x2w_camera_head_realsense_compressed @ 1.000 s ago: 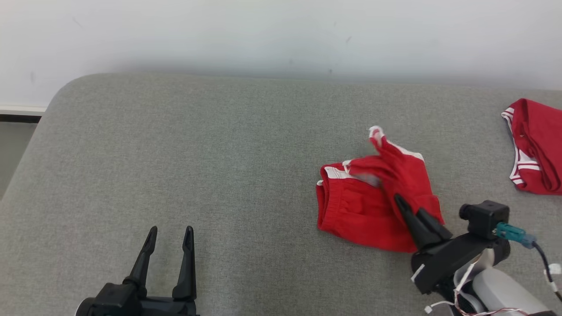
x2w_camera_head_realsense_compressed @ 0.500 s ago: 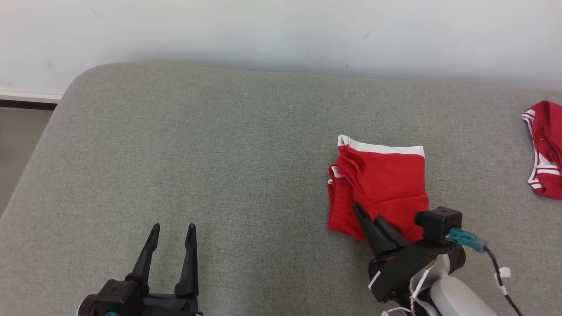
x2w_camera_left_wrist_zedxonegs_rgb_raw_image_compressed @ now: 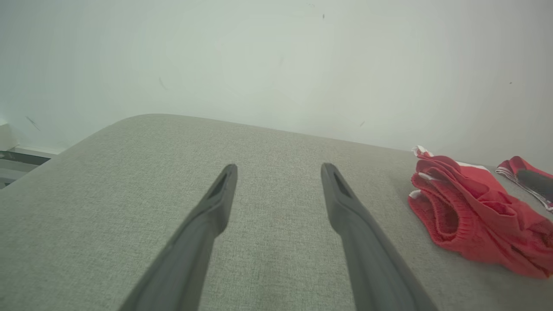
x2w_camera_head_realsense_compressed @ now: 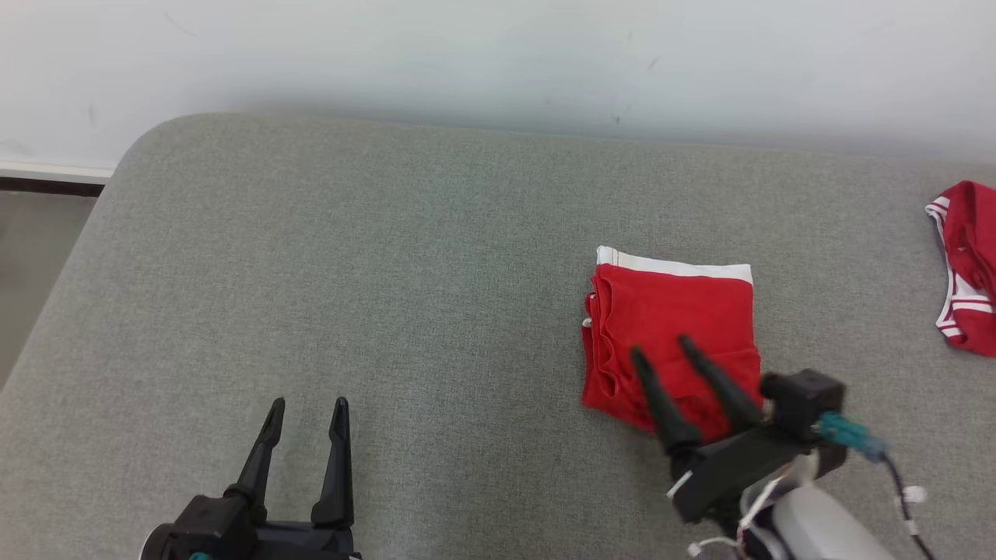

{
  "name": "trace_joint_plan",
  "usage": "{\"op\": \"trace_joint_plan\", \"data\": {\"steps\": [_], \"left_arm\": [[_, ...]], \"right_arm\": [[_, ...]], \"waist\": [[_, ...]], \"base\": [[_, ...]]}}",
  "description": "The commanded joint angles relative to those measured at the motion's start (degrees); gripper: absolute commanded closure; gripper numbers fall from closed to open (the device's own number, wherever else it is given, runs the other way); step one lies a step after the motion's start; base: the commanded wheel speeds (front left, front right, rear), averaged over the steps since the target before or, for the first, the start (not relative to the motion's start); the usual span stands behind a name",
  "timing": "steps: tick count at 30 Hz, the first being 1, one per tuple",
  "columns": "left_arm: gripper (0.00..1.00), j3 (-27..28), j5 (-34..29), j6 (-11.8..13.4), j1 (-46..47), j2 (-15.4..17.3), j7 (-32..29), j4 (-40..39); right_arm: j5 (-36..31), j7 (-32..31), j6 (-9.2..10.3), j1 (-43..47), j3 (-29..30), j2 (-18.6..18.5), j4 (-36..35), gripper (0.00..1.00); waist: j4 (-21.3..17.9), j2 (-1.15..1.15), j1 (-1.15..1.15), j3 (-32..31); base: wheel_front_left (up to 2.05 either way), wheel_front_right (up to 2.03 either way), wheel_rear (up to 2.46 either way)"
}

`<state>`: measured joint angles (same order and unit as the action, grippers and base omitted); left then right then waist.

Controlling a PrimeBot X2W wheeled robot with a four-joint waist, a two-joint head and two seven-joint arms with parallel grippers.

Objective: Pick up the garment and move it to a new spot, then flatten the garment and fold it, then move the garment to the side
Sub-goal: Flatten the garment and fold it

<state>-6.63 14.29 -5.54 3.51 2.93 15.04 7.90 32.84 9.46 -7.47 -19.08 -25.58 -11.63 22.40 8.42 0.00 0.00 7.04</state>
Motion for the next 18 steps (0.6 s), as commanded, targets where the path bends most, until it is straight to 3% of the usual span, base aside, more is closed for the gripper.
{"op": "trace_joint_plan", "data": {"steps": [1,11,12,13,14,18], "left_arm": [[0.00,0.5,0.3,0.1,-0.3,-0.1,0.2,0.1],[0.00,1.0,-0.4,-0.1,-1.1,-0.1,0.2,-0.3],[0.00,0.9,-0.4,-0.1,-1.0,-0.1,0.2,-0.3],[0.00,0.9,-0.5,-0.2,-0.9,-0.1,0.2,-0.2],[0.00,0.8,-0.6,-0.2,-0.8,-0.1,0.2,-0.2],[0.00,0.5,-0.9,-0.4,-0.3,-0.1,0.2,0.2]], "right_arm": [[0.0,1.7,-0.04,0.3,1.4,-1.3,-1.0,0.00],[-1.2,5.0,-0.04,2.4,12.3,-5.1,0.5,0.00],[-1.4,5.0,-0.04,2.3,12.9,-5.1,1.7,0.25],[-1.5,5.0,-0.04,1.9,13.3,-5.2,3.0,0.91],[-1.8,4.9,-0.04,1.4,13.4,-5.3,4.3,1.00],[-3.7,5.1,-0.04,-1.1,12.4,-5.3,9.6,1.00]], "waist": [[-0.3,0.00,0.00,-0.4],[-0.8,0.00,0.00,-1.5],[-0.7,0.00,0.00,-1.5],[-0.5,0.00,0.00,-1.6],[-0.3,0.00,0.00,-1.6],[0.8,0.00,0.00,-1.6]], "base": [[0.00,0.00,0.00],[0.00,0.00,0.00],[0.00,0.00,0.00],[0.00,0.00,0.00],[0.00,0.00,0.00],[0.00,0.00,0.00]]}}
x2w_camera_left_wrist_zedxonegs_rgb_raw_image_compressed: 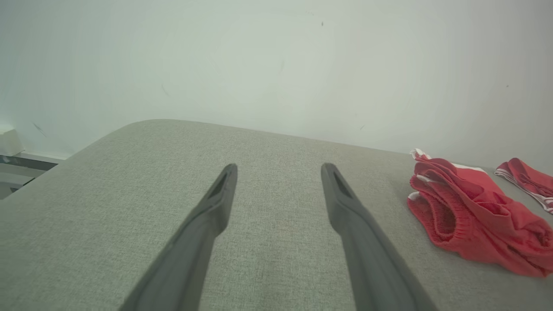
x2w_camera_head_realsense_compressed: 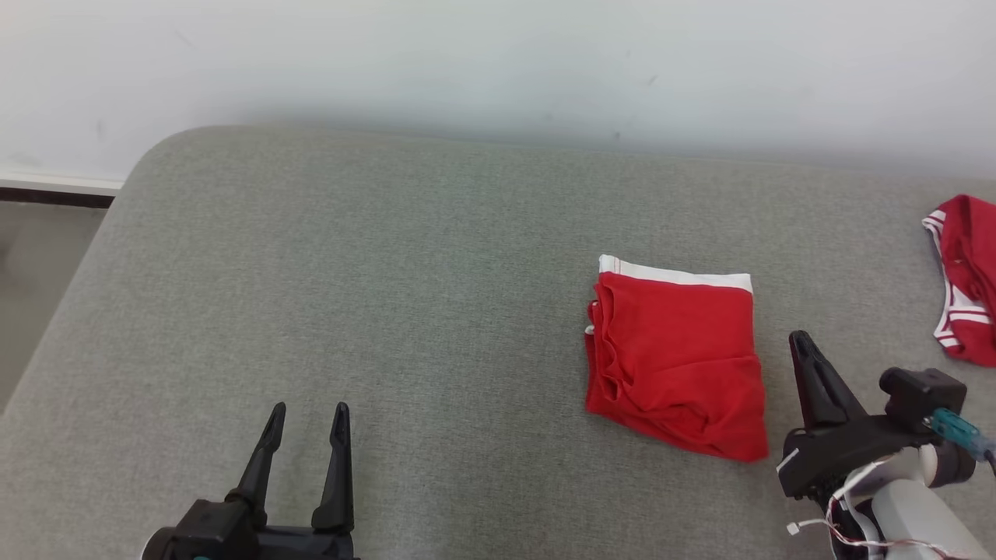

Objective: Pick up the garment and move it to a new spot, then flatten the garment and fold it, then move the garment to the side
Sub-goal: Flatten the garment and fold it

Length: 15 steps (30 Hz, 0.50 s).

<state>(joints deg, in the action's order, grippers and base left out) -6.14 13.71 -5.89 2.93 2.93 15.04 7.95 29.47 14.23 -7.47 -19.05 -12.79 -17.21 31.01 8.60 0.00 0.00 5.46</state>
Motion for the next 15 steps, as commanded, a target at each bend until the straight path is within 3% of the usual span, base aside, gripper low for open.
{"op": "trace_joint_plan", "data": {"steps": [1,10,15], "left_arm": [[0.00,0.0,-0.3,0.0,0.2,-0.1,0.2,0.1],[0.00,-0.9,0.1,-0.5,0.8,-0.1,0.2,0.8],[0.00,-1.2,0.5,-0.2,0.5,-0.1,0.2,0.6]], "right_arm": [[-0.4,0.3,-0.04,-1.1,-0.4,0.3,1.0,1.00],[-2.5,0.9,-0.04,-6.0,-4.8,3.9,11.6,1.00],[-2.2,1.0,-0.04,-7.1,-7.7,9.3,13.0,1.00]], "waist": [[0.6,0.00,0.00,0.0],[3.5,0.00,0.00,0.1],[4.6,0.00,0.00,0.4]], "base": [[0.00,0.00,0.00],[0.00,0.00,0.00],[0.00,0.00,0.00]]}}
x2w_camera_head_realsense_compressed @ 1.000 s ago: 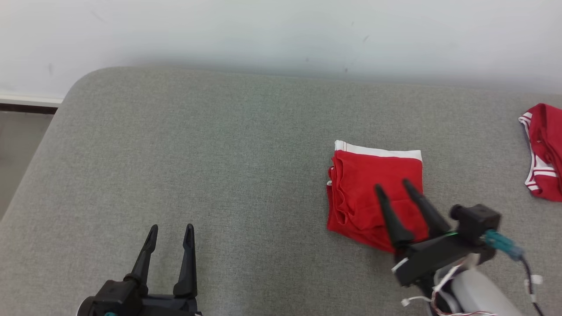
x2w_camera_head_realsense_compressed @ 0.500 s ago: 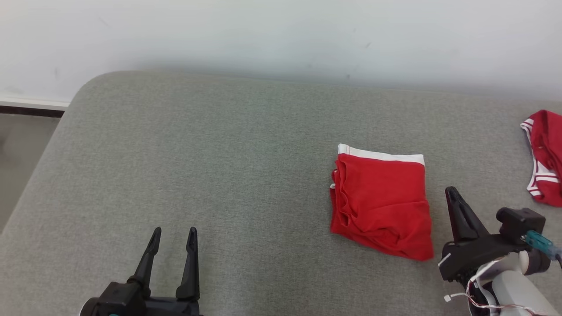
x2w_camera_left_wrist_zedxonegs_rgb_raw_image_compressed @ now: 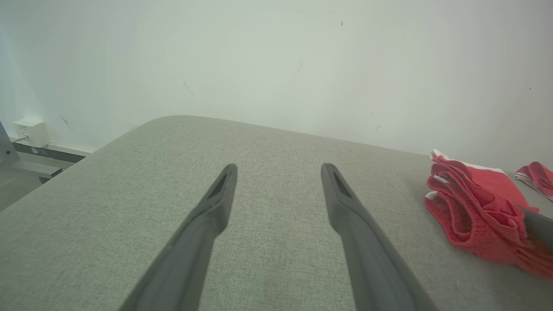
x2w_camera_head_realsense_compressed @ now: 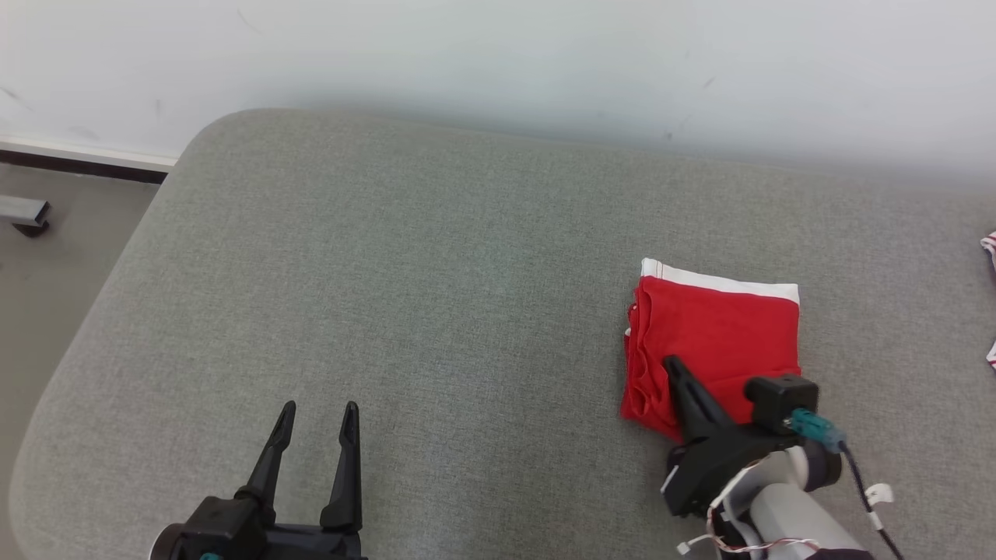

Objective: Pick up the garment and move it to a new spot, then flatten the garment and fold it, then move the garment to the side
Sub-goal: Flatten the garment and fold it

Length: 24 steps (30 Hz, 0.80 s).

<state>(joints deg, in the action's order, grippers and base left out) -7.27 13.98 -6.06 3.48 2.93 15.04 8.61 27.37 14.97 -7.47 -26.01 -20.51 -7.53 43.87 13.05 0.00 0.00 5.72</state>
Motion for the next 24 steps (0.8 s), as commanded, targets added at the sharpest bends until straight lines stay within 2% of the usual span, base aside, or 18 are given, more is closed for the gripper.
{"op": "trace_joint_plan", "data": {"steps": [1,5,11,14,24], "left_arm": [[0.00,-0.1,0.2,0.0,0.0,-0.1,0.2,-0.1],[0.00,-0.5,0.3,-0.1,0.3,-0.1,0.2,0.2],[0.00,-0.7,0.3,0.3,0.7,-0.1,0.2,0.5],[0.00,-0.4,0.4,0.5,0.1,-0.1,0.2,0.3],[0.00,1.5,-0.7,0.4,-1.5,-0.1,0.2,-0.7]], "right_arm": [[-0.1,0.2,-0.04,-0.1,-0.3,0.5,0.3,1.00],[-0.1,0.2,-0.04,0.2,-1.9,3.3,-0.2,1.00],[0.0,0.2,-0.04,0.4,-2.9,4.4,-1.6,1.00],[-0.4,0.2,-0.04,1.0,-1.4,4.4,-4.4,1.00],[-3.7,0.2,-0.04,5.6,5.4,-0.5,-17.7,1.00]], "waist": [[0.2,0.00,0.00,0.2],[0.7,0.00,0.00,0.3],[0.3,0.00,0.00,-0.3],[-0.7,0.00,0.00,-0.9],[-7.1,0.00,0.00,-2.9]], "base": [[0.00,0.00,0.00],[0.00,0.00,0.00],[0.00,0.00,0.00],[0.00,0.00,0.00],[0.00,0.00,0.00]]}}
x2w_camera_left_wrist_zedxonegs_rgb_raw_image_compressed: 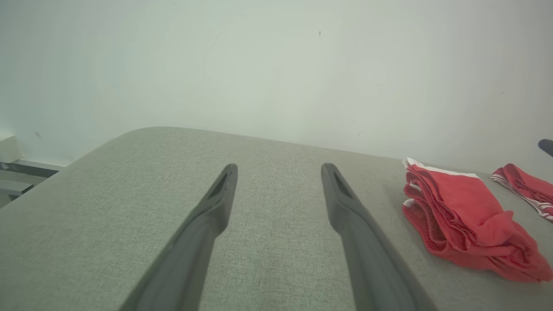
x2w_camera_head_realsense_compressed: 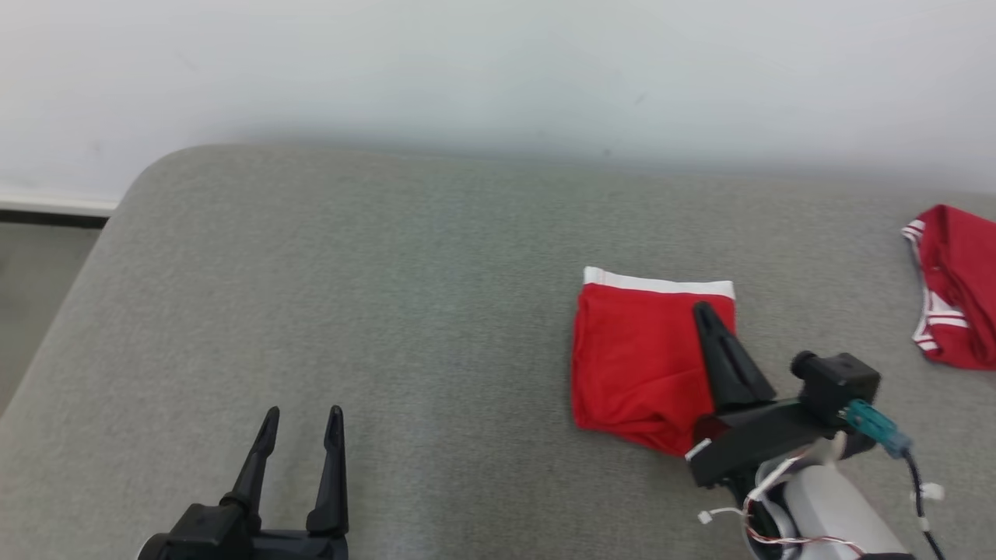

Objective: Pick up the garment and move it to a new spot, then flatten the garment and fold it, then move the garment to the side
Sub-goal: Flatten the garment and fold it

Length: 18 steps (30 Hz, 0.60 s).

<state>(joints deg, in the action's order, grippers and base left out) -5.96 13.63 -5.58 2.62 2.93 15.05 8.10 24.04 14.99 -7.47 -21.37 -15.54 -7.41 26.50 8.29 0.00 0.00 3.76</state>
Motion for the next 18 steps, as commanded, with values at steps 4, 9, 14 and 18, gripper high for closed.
{"op": "trace_joint_plan", "data": {"steps": [4,9,14,18], "left_arm": [[0.00,1.6,-0.7,-0.1,-1.1,-0.1,0.2,-0.6],[0.00,2.9,-1.0,0.0,-1.8,-0.1,0.2,-0.9],[0.00,4.4,-0.9,0.2,-3.1,-0.1,0.2,-1.7],[0.00,5.4,-1.6,0.2,-4.3,0.0,0.2,-2.2]], "right_arm": [[-1.2,0.2,-0.04,3.3,2.8,-2.0,-3.8,1.00],[-1.7,0.2,-0.04,6.8,5.1,-3.0,-6.8,1.00],[-2.2,0.2,-0.04,11.8,8.8,-2.9,-10.4,0.75],[-3.1,0.2,-0.04,16.4,10.8,-2.3,-13.6,0.07]], "waist": [[-5.4,0.00,0.00,-1.4],[-8.0,0.00,0.00,-1.9],[-10.3,0.00,0.00,-2.3],[-11.2,0.00,0.00,-2.8]], "base": [[0.00,0.00,0.00],[0.00,0.00,0.00],[0.00,0.00,0.00],[0.00,0.00,0.00]]}}
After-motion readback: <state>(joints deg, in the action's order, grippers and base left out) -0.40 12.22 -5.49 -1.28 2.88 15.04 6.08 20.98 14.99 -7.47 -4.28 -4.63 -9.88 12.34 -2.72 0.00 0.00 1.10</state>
